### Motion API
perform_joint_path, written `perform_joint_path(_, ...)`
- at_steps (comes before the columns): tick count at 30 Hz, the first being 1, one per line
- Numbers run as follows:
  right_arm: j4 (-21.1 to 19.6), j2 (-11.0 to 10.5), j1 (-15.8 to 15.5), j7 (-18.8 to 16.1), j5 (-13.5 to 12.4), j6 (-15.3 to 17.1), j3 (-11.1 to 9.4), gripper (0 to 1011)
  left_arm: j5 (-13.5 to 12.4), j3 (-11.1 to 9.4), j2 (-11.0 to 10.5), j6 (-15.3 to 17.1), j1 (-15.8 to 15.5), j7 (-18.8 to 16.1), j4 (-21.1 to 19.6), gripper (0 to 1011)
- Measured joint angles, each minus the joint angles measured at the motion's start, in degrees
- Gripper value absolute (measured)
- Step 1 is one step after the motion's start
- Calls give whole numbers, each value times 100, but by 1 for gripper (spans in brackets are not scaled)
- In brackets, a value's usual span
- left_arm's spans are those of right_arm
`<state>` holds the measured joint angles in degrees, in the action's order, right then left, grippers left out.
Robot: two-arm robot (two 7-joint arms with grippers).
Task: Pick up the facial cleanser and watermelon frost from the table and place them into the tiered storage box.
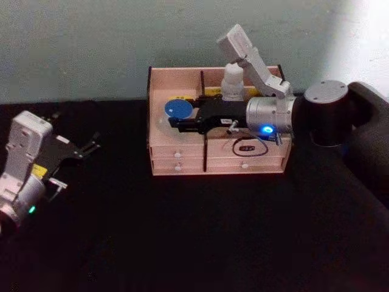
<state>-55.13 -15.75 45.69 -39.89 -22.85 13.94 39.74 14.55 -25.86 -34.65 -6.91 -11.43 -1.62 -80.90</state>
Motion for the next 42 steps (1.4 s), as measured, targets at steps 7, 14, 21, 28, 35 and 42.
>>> perform_joint_path(7, 76, 60, -4, 35, 26, -16, -65, 707, 0, 0, 0, 0, 0, 0, 0, 1001)
perform_joint_path(14, 72, 58, -8, 42, 30, -18, -65, 707, 0, 0, 0, 0, 0, 0, 0, 1001)
perform_joint_path(21, 64, 53, -11, 43, 30, -18, -60, 707, 0, 0, 0, 0, 0, 0, 0, 1001)
perform_joint_path(28, 62, 49, -17, 42, 36, -11, -55, 774, 0, 0, 0, 0, 0, 0, 0, 1001)
perform_joint_path(35, 60, 46, -17, 42, 37, -7, -52, 978, 0, 0, 0, 0, 0, 0, 0, 1001)
perform_joint_path(42, 56, 44, -16, 42, 37, -7, -52, 1002, 0, 0, 0, 0, 0, 0, 0, 1001)
